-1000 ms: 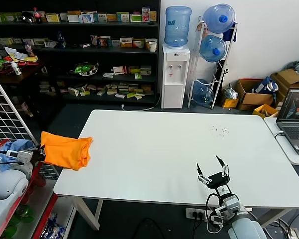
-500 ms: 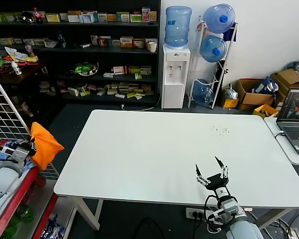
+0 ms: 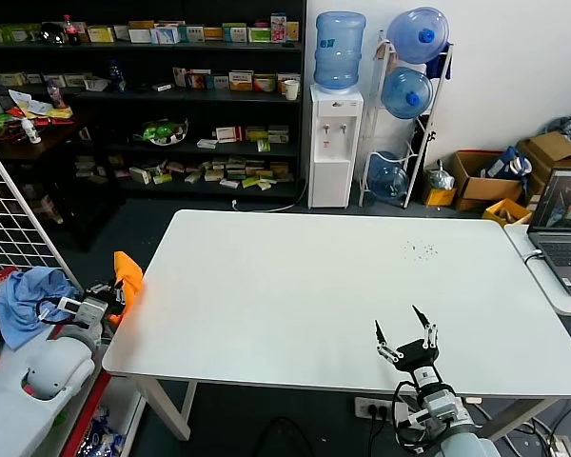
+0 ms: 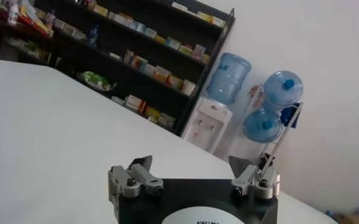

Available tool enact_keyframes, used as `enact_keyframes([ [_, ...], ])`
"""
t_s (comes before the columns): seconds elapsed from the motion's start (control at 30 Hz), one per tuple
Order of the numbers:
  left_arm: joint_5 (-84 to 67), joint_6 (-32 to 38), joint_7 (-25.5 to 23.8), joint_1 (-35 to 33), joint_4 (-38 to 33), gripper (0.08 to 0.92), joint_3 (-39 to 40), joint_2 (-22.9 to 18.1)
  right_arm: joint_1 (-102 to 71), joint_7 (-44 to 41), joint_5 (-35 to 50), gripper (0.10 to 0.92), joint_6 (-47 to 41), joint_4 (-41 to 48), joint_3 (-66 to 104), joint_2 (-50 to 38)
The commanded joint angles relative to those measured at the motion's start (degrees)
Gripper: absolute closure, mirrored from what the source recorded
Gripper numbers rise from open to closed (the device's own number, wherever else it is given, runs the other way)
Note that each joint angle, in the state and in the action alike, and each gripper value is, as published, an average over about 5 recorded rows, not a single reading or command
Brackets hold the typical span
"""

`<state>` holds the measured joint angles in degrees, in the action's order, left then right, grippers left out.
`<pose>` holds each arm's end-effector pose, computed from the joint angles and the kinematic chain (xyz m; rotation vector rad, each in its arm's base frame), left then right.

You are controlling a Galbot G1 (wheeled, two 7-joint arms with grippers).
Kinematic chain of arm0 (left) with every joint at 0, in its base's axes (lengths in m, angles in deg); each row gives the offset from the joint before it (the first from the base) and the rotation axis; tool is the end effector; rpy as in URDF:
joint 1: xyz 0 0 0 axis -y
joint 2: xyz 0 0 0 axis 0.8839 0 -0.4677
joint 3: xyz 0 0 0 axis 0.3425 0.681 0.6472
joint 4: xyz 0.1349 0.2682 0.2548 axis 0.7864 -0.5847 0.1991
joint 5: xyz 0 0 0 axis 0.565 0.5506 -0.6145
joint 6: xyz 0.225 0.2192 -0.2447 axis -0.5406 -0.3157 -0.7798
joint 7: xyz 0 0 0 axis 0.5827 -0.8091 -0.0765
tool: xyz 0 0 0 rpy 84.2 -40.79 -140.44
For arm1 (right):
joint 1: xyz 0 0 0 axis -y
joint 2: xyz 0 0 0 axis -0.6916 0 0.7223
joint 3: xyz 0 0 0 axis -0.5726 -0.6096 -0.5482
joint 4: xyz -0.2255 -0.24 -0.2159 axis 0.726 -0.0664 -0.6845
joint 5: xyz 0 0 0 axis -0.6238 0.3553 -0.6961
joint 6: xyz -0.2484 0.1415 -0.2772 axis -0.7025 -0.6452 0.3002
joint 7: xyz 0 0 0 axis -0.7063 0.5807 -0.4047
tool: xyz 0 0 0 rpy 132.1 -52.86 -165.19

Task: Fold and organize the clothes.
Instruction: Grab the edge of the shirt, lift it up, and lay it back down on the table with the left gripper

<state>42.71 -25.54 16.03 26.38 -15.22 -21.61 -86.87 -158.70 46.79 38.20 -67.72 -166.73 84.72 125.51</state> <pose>0.3740 0.2064 -0.3189 0.0480 -2.6248 -0.7385 0.2339 -0.0754 -0.3940 0.2377 -2.9553 0.6564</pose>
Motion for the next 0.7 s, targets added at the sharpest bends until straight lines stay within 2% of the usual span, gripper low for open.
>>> enact_keyframes([
  [0.03, -8.88, -4.45, 4.38, -1.91, -10.28, 0.862, 3.62, -6.37, -0.96, -0.02, -0.52, 0.203, 0.45, -0.11, 0.5, 0.12],
  [0.23, -10.84, -4.42, 6.55, -3.27, -10.87, 0.862, 5.35, -12.7, -1.19, -0.05, -0.7, 0.203, 0.47, -0.34, 0.95, -0.29],
  [0.7, -4.46, -1.37, 8.9, -1.83, -6.31, 0.862, 12.32, -33.17, -2.16, -0.1, -0.25, 0.203, 1.43, -0.06, 3.35, -0.57],
])
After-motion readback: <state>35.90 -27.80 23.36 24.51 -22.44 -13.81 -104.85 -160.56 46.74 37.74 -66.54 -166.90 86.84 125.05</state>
